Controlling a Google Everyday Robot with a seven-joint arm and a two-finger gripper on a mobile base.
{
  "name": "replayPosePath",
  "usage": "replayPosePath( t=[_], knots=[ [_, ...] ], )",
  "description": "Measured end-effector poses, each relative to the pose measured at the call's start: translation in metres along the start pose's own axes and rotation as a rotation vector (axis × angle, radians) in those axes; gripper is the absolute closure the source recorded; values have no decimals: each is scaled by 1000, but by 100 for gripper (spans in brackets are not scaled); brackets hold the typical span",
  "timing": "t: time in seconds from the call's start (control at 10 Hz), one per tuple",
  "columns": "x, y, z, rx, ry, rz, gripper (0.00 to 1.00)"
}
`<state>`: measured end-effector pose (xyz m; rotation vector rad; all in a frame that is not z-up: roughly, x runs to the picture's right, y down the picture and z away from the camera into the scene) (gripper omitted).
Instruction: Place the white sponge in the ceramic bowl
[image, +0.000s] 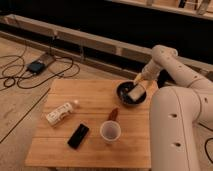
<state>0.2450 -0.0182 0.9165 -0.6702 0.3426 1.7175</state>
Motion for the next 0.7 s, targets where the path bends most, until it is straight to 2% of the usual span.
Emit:
replayPosePath(
  t=[0.3, 0.7],
  knots=[
    [-2, 1, -12, -6, -7, -10, 34],
    [-2, 1, -12, -6, -6, -11, 34]
  ],
)
